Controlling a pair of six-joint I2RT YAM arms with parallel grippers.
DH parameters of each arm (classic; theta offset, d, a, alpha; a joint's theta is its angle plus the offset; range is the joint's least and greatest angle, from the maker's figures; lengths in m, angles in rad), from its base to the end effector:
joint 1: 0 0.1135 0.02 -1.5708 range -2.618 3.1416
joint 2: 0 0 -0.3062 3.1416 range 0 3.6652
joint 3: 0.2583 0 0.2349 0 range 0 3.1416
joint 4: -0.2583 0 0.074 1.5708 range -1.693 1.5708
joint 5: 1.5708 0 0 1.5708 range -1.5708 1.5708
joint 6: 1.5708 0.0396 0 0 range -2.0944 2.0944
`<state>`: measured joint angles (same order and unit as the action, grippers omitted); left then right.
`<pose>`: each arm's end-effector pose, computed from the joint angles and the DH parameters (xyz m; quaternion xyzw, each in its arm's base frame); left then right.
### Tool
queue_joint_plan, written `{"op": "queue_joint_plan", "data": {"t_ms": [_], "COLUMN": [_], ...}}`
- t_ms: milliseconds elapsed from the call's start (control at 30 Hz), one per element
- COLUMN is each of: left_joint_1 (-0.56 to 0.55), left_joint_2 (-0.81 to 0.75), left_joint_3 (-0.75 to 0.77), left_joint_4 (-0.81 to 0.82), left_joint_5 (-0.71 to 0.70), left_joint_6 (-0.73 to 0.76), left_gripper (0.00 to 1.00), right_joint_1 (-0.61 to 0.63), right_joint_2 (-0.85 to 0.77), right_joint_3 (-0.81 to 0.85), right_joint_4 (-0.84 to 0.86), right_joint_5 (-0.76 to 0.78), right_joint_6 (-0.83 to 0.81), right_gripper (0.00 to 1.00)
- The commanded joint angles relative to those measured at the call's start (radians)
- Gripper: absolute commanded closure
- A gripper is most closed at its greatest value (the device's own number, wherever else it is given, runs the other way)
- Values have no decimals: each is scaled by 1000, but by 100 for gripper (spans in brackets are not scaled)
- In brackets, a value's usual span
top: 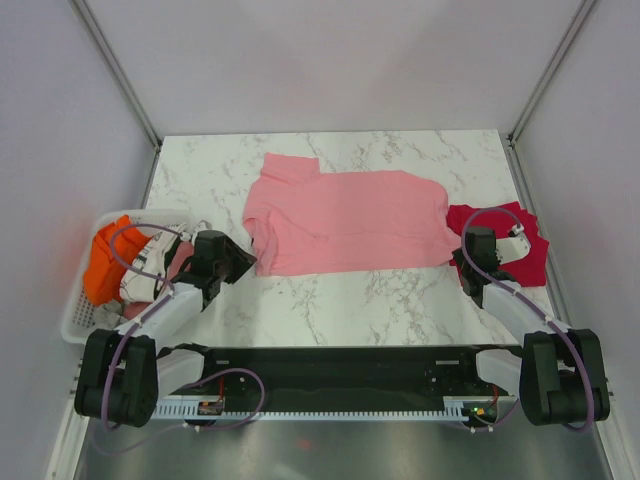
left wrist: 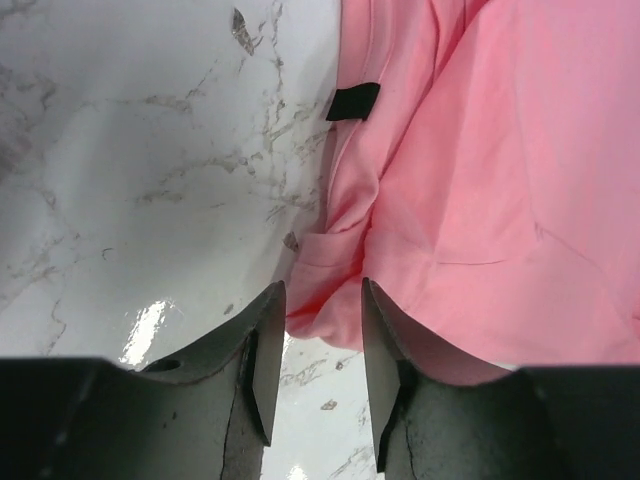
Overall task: Fold and stack the t-shirts
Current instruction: Fold the tshirt
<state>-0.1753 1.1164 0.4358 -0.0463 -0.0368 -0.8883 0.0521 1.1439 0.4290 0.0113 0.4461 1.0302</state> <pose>0.1822 -0.0308 0.2169 -0.3254 0.8522 -0.1932 0.3614 0.1884 -0.0073 0.2177 0.4978 0.7376 0.0390 0.4546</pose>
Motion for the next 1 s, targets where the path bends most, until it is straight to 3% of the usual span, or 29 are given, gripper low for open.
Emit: {"op": "queue_joint_plan", "data": {"t_ms": [0,267,300,333,400,433,767,867,900,933,967], "left_joint_1": [-1,-10,-10,-10,-10,-10,13,36,40,42,42], "left_joint_2": [40,126,137,149,149,143,-15,-29,-29,-29,-30], "left_joint_3": [-5,21,26,26,27,29,168,190,195,195,193], "left_joint_4": [33,74,75,80,85,79,-214,-280,-291,-294,-294], "left_joint_5": [100,149,146,140,112,101,-178,-251,-265,-271,-261], "left_joint_6": [57,71,71,74,81,84,170,157,152,147,149], "left_gripper": [57,51,53,65,79,98,98,87,57,46,43], "right_joint_1": [-5,-3,-5,-5,-5,-5,-8,-8,-6,-8,-8], "right_joint_2": [4,-6,-4,-6,-7,-7,-52,-53,-52,-47,-44], "right_joint_3": [25,27,27,27,27,27,13,5,4,2,-4], "right_joint_4": [19,19,21,19,18,18,-7,-7,-7,-5,-2], "right_joint_5": [-9,-12,-14,-14,-14,-12,20,13,6,-1,-18], "right_joint_6": [-13,-13,-13,-13,-13,-15,8,10,11,10,8], "right_gripper": [100,100,100,100,100,100,100,100,100,100,100]}}
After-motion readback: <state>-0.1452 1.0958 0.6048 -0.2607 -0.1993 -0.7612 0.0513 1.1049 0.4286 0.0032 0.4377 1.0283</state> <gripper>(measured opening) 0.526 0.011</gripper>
